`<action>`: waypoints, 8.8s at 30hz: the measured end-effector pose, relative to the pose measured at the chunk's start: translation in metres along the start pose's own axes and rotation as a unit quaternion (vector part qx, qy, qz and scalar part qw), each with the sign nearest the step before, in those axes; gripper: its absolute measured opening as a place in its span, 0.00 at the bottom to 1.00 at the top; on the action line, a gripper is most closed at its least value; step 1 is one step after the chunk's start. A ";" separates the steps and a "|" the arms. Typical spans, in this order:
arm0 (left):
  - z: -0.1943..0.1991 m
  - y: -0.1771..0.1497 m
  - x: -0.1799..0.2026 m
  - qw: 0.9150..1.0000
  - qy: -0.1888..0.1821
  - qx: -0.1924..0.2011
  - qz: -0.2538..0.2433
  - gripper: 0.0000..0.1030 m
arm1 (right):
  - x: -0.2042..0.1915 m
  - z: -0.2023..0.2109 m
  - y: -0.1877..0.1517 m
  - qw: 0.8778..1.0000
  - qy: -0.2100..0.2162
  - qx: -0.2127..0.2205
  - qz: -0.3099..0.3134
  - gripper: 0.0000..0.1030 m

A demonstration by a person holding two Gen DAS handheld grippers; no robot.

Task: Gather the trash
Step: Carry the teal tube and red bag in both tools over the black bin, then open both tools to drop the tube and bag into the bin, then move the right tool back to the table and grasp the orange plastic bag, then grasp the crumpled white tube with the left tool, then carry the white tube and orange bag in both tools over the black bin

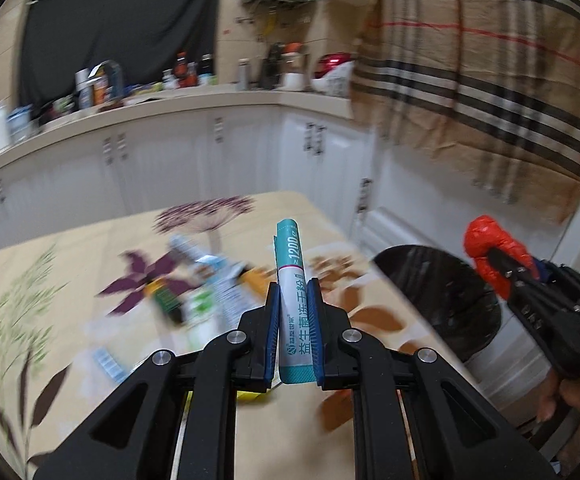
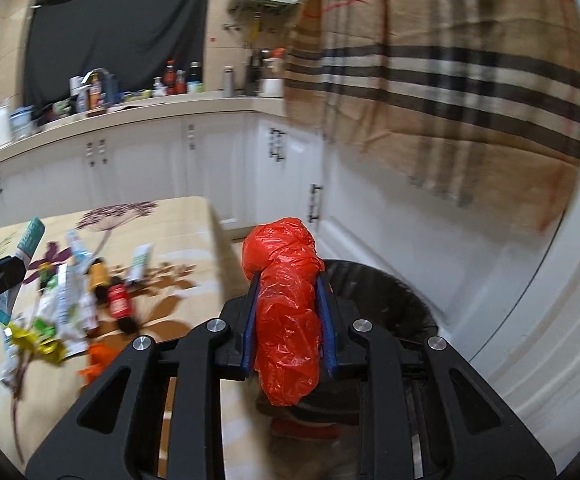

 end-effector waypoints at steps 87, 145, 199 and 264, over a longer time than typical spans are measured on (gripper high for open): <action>0.013 -0.058 -0.097 0.983 0.153 -0.093 0.039 0.55 | -0.085 0.007 -0.038 0.993 0.099 -0.062 0.019 0.38; 0.002 -0.107 -0.077 0.977 0.135 -0.152 0.061 0.36 | -0.087 -0.008 -0.063 0.984 0.134 -0.113 0.025 0.40; 0.030 -0.093 -0.059 0.987 0.110 -0.110 0.026 0.16 | -0.094 0.020 -0.050 0.989 0.133 -0.068 0.008 0.40; -0.074 0.032 0.076 0.998 -0.035 0.006 -0.057 0.16 | 0.045 -0.056 0.018 0.998 -0.054 -0.007 -0.026 0.40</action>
Point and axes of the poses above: each gripper's, at about its wrist camera, not at the fingertips, and z roughly against the way its jaws point, x to its right, y to its top, the point moved 6 cm from there along -z, roughly the way its jaws point, and after that the axes turned 3 degrees about -z, right-handed, at the moved point
